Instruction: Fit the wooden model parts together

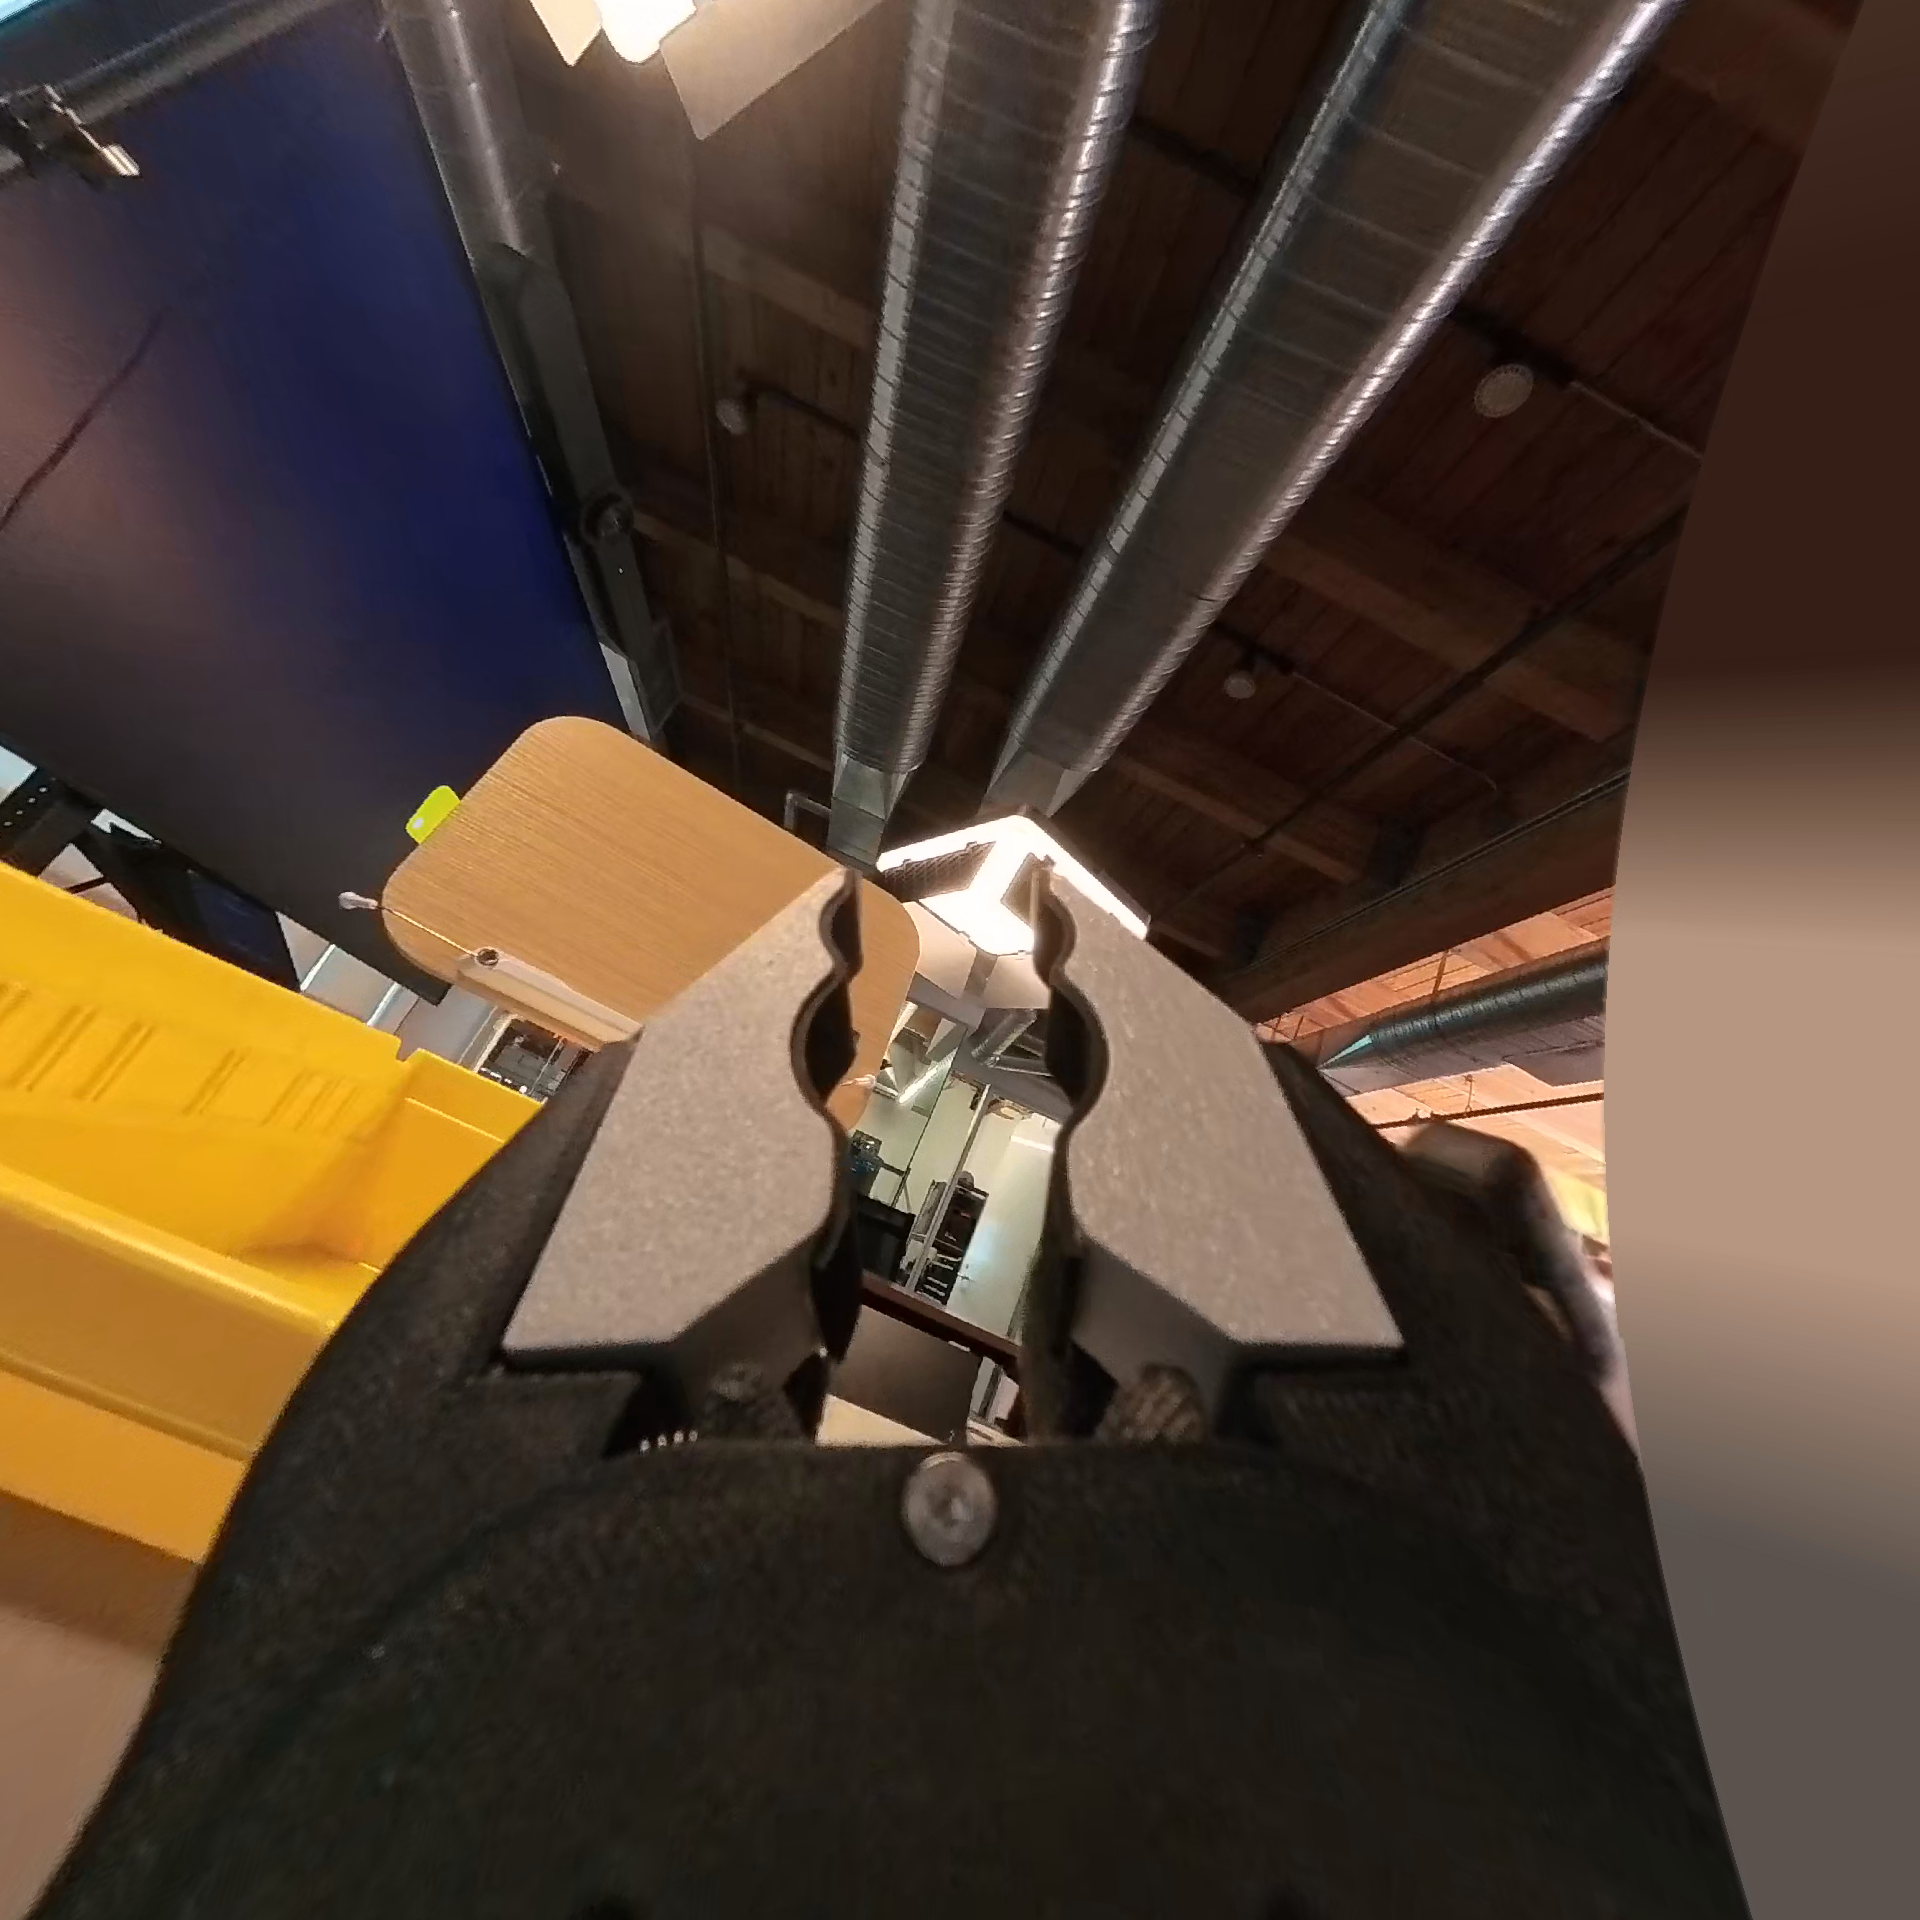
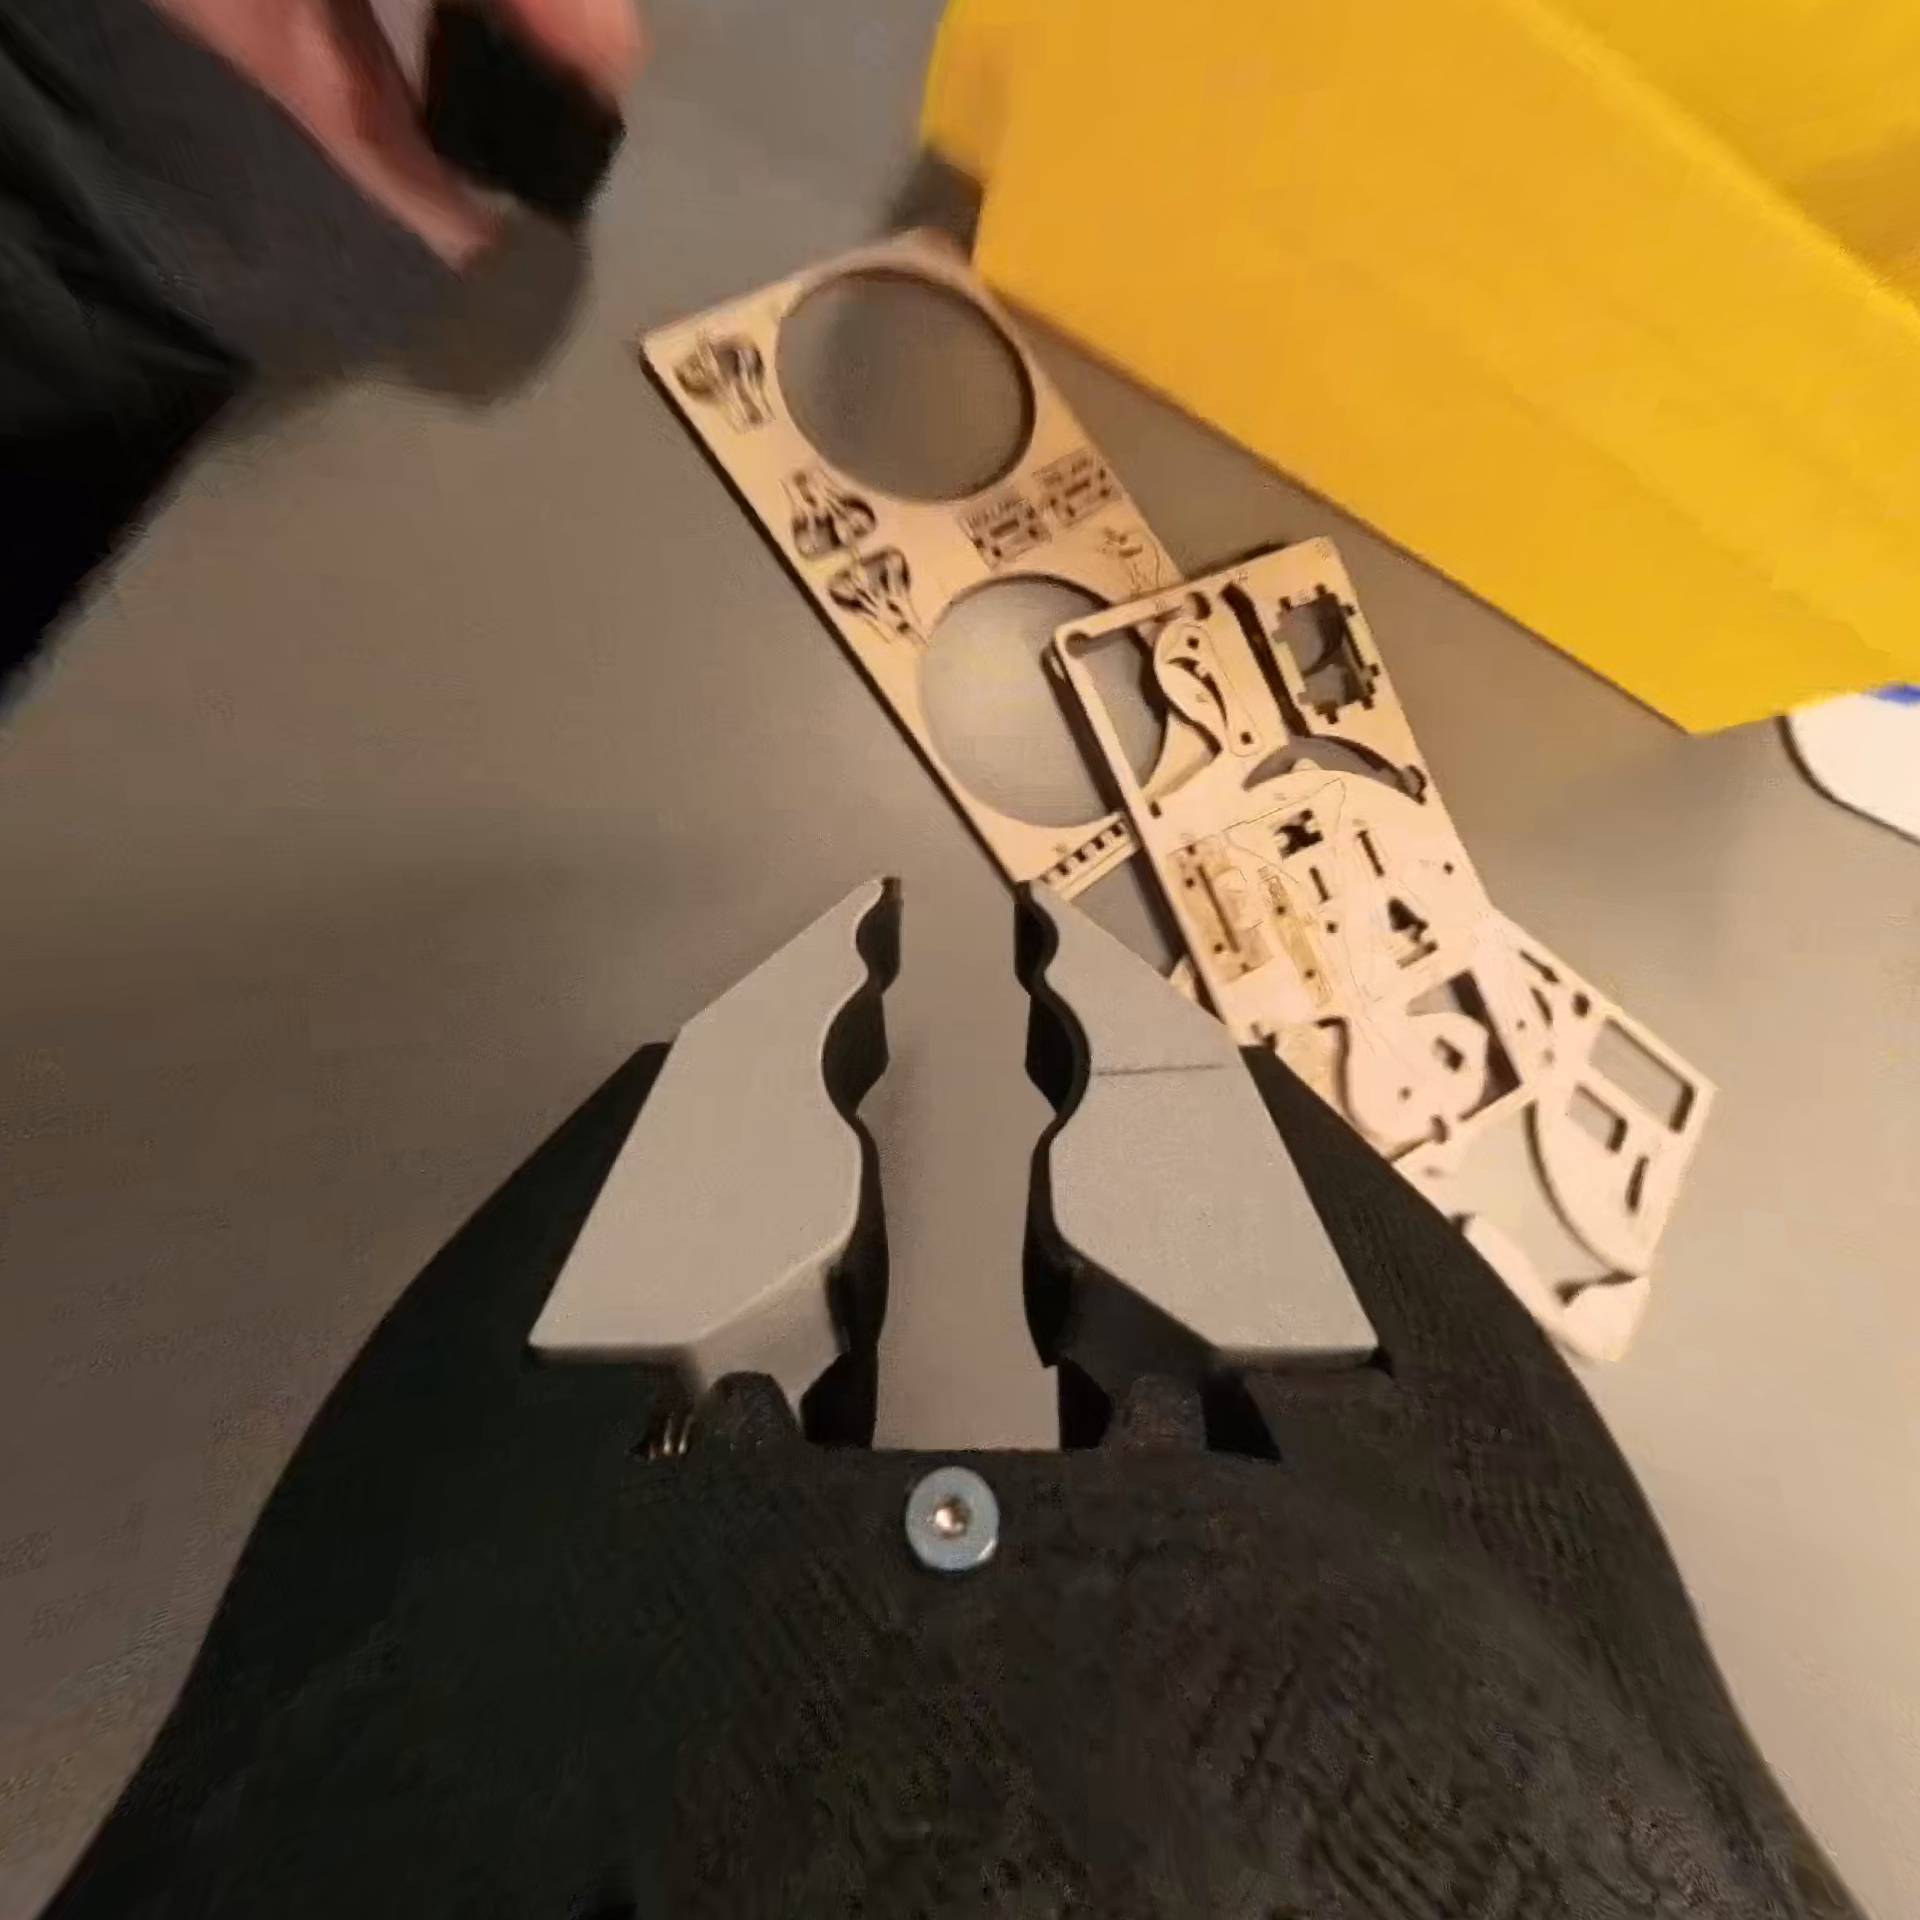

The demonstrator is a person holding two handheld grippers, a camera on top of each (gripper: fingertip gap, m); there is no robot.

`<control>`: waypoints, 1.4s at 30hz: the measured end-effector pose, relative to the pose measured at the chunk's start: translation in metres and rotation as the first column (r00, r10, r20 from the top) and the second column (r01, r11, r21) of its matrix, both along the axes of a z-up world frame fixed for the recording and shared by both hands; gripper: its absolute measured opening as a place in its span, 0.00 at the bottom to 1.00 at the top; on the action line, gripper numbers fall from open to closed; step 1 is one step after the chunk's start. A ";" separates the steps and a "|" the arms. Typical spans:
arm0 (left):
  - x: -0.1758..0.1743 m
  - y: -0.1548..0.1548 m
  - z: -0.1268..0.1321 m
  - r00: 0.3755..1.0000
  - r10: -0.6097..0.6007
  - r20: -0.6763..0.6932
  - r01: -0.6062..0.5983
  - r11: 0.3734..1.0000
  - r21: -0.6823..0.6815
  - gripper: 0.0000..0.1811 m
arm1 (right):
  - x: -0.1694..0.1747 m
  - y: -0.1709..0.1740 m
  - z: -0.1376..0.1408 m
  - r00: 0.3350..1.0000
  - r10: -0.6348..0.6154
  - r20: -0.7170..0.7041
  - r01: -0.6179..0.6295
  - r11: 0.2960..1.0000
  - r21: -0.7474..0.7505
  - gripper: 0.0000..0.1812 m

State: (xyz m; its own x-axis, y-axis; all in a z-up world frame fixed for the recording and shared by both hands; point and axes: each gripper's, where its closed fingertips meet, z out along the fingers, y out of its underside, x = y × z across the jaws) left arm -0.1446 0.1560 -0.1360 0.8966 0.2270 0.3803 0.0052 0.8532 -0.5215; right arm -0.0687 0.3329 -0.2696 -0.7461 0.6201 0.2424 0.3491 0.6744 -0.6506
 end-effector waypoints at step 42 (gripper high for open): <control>0.008 0.009 0.003 0.997 -0.072 -0.037 0.071 0.997 -0.019 0.16 | -0.114 0.307 -0.031 0.415 -0.851 0.322 0.750 0.521 0.408 0.51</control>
State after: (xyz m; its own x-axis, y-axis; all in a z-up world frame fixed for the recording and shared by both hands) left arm -0.1366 0.1654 -0.1331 0.9244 0.1681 0.3423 0.0458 0.8422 -0.5372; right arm -0.1825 0.6397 -0.3006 0.0304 0.9751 0.2199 0.9858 0.0071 -0.1680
